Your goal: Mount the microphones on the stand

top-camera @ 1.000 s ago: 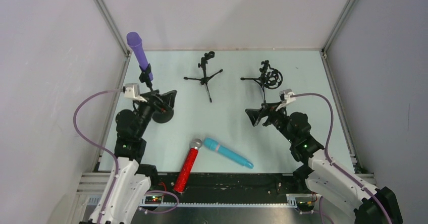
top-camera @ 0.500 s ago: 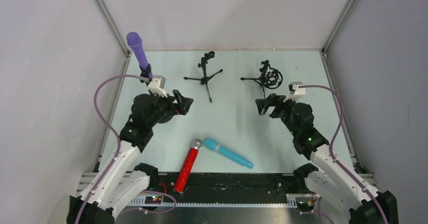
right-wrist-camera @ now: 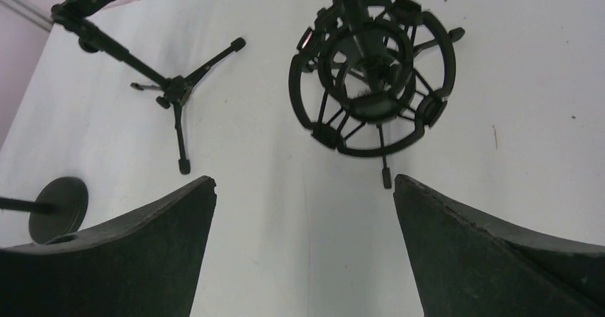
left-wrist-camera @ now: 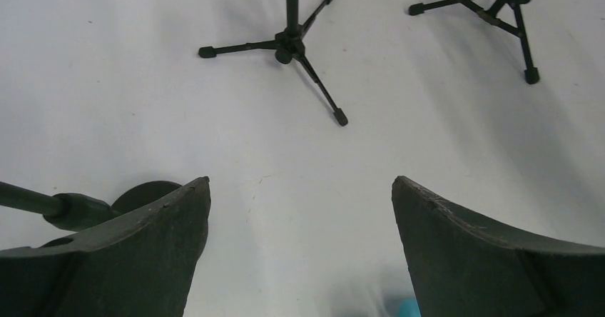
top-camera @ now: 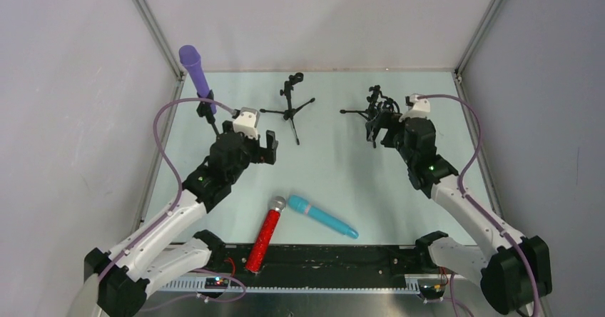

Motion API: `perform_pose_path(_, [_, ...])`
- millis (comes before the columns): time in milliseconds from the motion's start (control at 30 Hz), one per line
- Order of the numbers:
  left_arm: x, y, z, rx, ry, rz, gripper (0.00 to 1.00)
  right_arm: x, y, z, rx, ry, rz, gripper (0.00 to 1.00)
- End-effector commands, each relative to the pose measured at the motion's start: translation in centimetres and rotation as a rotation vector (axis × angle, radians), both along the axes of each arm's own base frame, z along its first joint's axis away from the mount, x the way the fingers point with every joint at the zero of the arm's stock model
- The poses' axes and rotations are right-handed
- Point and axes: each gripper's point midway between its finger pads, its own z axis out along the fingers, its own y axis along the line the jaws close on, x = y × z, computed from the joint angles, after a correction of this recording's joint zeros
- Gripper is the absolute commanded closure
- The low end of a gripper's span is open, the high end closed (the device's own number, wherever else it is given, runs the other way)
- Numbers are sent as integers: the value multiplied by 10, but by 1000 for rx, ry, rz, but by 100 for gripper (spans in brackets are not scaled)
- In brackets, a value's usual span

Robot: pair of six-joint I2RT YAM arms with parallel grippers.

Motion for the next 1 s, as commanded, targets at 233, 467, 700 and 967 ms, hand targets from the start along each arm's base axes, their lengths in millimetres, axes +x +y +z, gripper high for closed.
perform_pose_path(233, [10,-2,23,51,-93,47,0,45,-16,45,-43,-49,-78,1])
perform_pose_path(467, [8,-1,18,63,-92,47,0,57,-16,55,-131,-44,-51,1])
perform_pose_path(700, [6,-7,18,76,-94,8,0,83,7,43,-309,44,78,1])
perform_pose_path(967, [3,-12,11,91,-87,-28,0,112,4,19,-513,114,70,0])
